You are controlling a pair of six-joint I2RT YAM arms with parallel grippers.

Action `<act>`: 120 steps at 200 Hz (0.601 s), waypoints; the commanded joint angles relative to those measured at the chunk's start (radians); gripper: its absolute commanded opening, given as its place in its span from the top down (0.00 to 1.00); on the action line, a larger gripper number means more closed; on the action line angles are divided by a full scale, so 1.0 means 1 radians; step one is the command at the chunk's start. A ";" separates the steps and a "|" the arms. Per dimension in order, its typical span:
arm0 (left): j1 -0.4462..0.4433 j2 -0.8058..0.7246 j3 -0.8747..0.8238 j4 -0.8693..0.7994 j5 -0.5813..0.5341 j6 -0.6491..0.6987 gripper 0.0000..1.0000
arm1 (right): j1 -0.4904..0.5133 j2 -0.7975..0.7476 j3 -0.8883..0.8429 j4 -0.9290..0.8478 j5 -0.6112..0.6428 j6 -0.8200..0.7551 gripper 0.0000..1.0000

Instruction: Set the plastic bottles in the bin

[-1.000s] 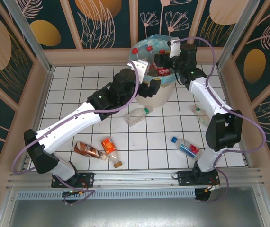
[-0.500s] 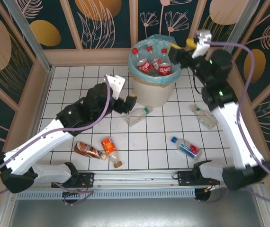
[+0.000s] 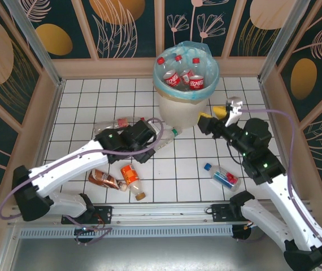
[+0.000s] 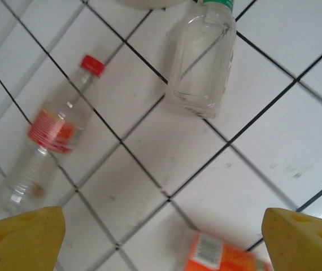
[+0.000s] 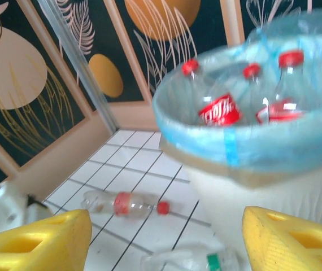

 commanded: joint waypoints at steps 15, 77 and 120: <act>0.002 -0.083 -0.054 0.050 0.169 -0.602 0.11 | 0.021 -0.097 -0.055 -0.088 0.010 0.120 0.31; 0.002 -0.355 -0.358 0.138 0.108 -1.199 0.08 | 0.022 -0.110 -0.062 -0.125 0.020 0.016 0.31; 0.002 -0.364 -0.444 0.126 0.062 -1.285 0.09 | 0.021 -0.099 -0.076 -0.105 0.015 -0.040 0.30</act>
